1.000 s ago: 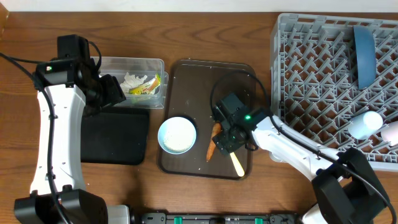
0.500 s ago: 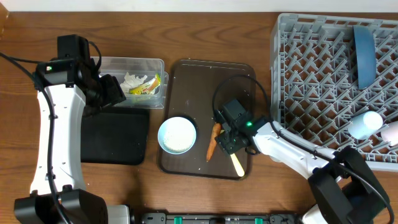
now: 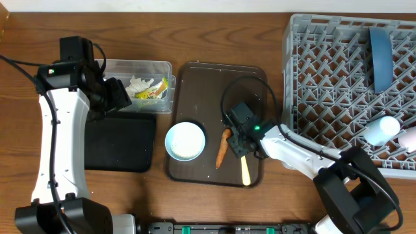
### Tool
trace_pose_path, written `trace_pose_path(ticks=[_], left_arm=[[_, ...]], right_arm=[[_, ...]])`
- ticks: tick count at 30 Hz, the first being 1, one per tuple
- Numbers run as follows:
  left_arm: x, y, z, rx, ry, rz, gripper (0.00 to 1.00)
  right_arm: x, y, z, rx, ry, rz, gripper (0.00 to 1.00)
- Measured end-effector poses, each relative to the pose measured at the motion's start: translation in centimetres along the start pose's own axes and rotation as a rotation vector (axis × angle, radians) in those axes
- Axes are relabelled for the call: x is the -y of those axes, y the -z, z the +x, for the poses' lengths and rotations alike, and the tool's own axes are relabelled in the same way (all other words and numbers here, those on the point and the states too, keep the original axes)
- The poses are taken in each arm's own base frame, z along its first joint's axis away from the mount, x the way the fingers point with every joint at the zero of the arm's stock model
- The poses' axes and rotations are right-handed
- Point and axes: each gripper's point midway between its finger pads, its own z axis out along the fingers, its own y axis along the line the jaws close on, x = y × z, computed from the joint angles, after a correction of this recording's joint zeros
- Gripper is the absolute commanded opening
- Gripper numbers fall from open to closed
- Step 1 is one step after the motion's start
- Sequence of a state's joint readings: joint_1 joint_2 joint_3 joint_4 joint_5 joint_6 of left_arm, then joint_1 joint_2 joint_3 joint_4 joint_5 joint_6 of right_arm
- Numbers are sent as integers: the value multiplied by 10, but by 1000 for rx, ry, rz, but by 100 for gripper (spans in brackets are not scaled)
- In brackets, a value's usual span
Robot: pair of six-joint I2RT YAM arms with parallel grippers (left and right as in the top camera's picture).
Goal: Sort waste into correct bins and load items into the dishwasher rack
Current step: 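Move the right gripper over the tray to the yellow spoon, then lower the right gripper and close it on the yellow spoon bowl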
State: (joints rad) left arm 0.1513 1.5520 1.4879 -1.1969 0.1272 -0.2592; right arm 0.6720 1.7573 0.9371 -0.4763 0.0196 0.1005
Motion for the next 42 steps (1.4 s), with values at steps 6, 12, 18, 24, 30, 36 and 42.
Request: trace_pose_path(ticks=[6, 12, 18, 24, 30, 36, 42], left_arm=[[0, 0, 0, 0, 0, 0, 67], [0, 0, 0, 0, 0, 0, 66], [0, 0, 0, 0, 0, 0, 66], [0, 0, 0, 0, 0, 0, 67], [0, 0, 0, 0, 0, 0, 66], [0, 0, 0, 0, 0, 0, 66], [0, 0, 0, 0, 0, 0, 66]], right_arm=[[1, 0, 1, -5, -53, 8, 52], [2, 2, 10, -48, -114, 12, 59], [3, 4, 16, -76, -208, 23, 53], [3, 5, 22, -103, -247, 27, 49], [4, 5, 22, -101, -260, 31, 41], [4, 5, 22, -100, -261, 31, 36], [3, 5, 20, -92, -258, 28, 32]])
